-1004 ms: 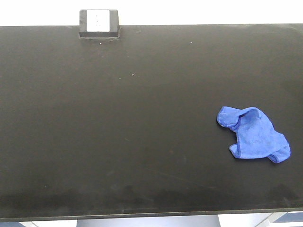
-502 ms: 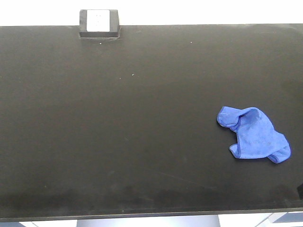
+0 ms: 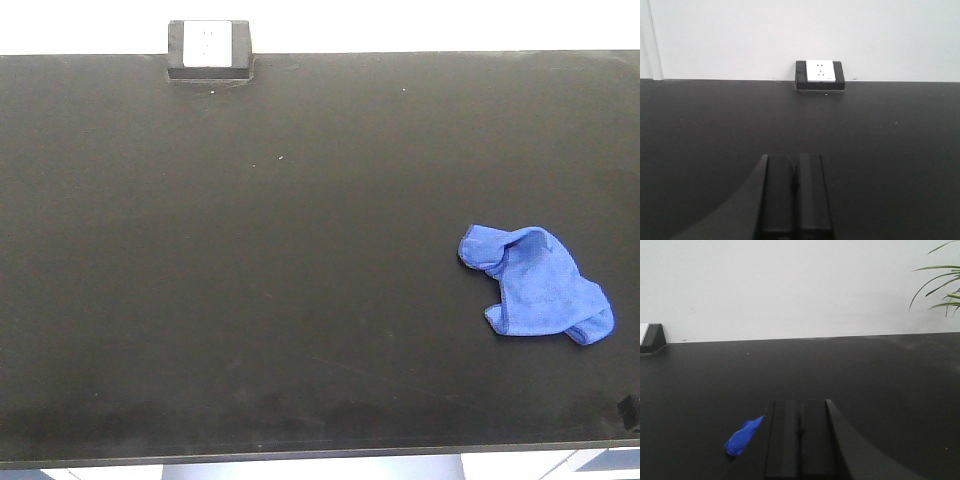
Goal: Wipe right workspace with blue cloth
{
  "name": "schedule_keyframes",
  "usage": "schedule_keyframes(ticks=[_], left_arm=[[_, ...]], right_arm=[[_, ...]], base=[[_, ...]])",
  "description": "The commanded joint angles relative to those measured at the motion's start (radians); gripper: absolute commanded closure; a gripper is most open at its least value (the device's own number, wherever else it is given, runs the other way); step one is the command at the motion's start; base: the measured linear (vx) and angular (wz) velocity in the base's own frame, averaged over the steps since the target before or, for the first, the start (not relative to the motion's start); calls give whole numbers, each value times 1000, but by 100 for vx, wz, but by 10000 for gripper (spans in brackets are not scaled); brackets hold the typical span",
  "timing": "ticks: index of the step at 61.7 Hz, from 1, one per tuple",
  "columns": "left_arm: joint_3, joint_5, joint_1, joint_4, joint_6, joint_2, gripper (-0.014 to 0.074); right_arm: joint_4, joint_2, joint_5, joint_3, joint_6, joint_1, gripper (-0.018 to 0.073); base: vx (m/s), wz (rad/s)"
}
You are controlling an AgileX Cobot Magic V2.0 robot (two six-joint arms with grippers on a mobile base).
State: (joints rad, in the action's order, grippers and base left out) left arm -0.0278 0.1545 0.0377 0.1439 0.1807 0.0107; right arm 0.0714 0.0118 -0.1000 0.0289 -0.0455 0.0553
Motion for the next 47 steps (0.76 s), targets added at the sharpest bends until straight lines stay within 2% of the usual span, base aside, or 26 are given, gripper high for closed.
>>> schedule_keyframes(ticks=[1,47], left_arm=[[-30,-83,5,1,8,16,602],[-30,-83,5,1,8,16,602]], right_arm=[[-14,8,81,20,-2,-1,561],[-14,8,81,20,-2,-1,561]], base=[[0,0],[0,0]])
